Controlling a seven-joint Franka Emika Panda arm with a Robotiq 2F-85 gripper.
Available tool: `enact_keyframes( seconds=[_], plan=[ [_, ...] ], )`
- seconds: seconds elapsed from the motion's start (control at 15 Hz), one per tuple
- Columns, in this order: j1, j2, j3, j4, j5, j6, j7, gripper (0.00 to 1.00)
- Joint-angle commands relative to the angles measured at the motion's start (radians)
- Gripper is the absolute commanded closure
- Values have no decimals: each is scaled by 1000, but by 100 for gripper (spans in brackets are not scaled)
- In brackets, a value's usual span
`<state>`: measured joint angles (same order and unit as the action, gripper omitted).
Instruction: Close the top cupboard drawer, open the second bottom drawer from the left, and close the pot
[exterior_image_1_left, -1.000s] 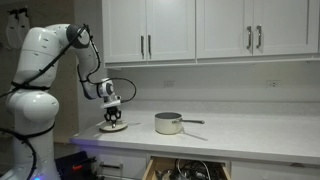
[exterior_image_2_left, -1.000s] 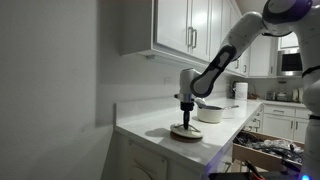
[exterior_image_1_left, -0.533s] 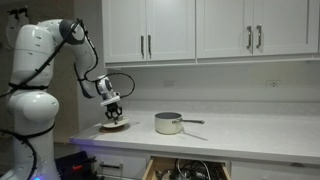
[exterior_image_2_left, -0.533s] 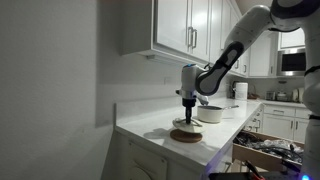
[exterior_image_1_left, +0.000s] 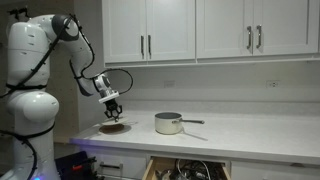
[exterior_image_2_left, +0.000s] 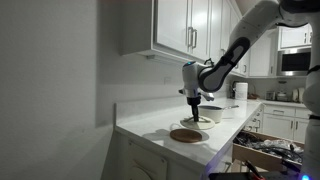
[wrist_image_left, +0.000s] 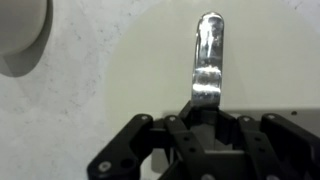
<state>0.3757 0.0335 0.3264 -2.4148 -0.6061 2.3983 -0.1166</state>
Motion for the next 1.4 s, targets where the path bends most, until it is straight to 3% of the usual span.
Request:
enact_keyframes(
  seconds=[0.0, 0.33, 0.6, 1.33],
  plan=[
    [-6, -93, 13, 16, 20, -114, -69, 98],
    [-29, -101, -5, 113, 28, -209, -151, 98],
    [-56, -78, -28, 177, 49, -196, -202, 98],
    [-129, 16, -90, 349, 61, -217, -184, 98]
  ],
)
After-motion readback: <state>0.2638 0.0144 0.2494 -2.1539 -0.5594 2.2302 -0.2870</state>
